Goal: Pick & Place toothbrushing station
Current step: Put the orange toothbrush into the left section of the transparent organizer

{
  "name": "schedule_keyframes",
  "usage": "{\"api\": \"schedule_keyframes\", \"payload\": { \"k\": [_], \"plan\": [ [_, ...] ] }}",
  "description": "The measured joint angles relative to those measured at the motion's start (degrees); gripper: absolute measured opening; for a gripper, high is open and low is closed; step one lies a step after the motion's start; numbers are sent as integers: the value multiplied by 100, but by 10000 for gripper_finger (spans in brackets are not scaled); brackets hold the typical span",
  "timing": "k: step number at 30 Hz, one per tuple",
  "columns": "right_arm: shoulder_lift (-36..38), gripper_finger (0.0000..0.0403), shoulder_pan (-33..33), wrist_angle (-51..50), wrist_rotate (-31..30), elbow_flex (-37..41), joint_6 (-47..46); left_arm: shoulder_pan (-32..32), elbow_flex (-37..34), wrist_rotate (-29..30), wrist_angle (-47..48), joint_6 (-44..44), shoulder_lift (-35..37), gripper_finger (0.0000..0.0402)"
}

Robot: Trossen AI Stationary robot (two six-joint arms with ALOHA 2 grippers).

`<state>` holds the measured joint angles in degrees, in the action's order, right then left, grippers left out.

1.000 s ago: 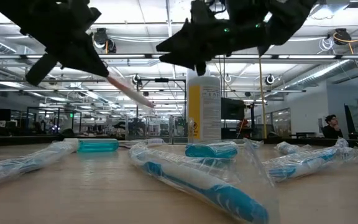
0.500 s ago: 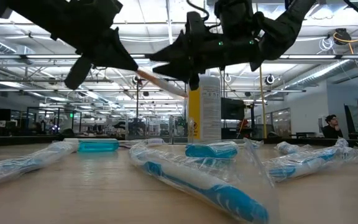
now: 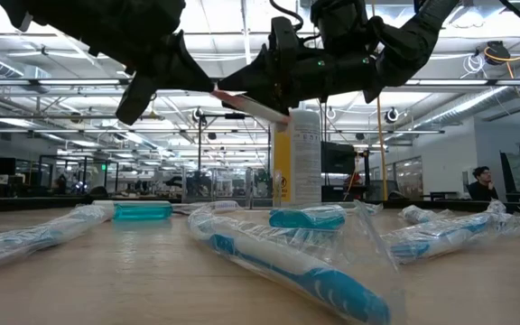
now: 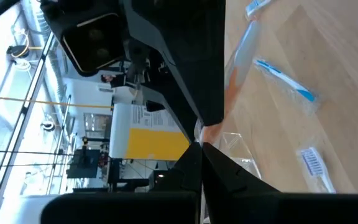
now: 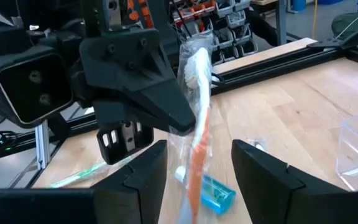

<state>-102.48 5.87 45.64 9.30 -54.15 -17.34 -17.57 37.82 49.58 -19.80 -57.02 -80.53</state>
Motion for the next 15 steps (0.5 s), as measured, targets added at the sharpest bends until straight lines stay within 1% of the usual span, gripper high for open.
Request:
{"api": "schedule_keyframes", "payload": {
  "k": [4,8,10,13,15],
  "plan": [
    [0,171,0,-45,0,0,7,-2,0,0,-12,-63,2,2],
    [0,167,0,-67,2,0,202,-2,-1,-2,-74,-116,2,5],
    [0,156,-2,-85,17,0,254,1,0,-2,-77,-122,2,4],
    [0,134,2,-142,259,0,313,38,-2,-6,-154,-82,2,2],
    [0,118,2,-134,295,0,317,72,-2,-7,-164,-27,2,6]
  ]
}}
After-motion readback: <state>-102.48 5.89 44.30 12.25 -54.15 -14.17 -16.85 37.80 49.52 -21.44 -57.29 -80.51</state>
